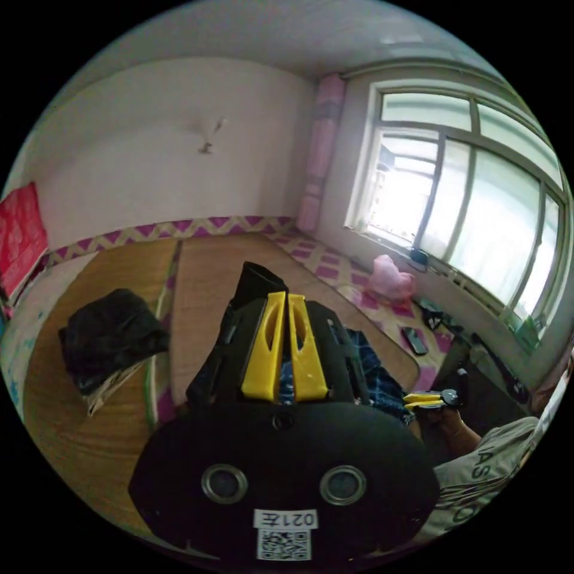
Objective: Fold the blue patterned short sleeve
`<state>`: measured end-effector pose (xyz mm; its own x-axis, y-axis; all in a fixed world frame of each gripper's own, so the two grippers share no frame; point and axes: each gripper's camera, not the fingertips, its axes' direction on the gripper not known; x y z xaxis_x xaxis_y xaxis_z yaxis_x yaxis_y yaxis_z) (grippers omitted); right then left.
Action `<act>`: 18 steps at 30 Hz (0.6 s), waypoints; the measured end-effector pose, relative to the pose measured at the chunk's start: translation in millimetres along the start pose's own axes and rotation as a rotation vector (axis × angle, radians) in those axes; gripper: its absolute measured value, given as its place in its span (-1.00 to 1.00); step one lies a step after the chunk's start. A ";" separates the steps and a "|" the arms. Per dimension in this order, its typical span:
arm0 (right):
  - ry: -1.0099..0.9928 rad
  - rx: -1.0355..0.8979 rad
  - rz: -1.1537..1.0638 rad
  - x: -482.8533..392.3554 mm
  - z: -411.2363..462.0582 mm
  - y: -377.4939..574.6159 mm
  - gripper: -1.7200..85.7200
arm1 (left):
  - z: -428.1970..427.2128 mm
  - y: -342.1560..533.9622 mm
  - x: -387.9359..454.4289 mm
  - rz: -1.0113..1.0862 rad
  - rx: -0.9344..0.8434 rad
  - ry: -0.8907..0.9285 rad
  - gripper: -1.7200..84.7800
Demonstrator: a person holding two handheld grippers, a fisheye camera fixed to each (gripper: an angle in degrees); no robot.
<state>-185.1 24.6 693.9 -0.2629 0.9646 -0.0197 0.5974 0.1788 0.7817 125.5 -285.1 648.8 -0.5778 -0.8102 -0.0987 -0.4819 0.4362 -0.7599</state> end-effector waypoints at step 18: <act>-0.016 0.025 0.143 79.7 -71.3 94.4 -0.77 | 432.5 84.1 263.3 0.149 -0.522 0.206 -0.98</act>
<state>-203.6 104.6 810.6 -0.1615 0.9836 0.0803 0.6468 0.0441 0.7614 217.7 -631.0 281.0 -0.7551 -0.6555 -0.0134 -0.6168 0.7172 -0.3243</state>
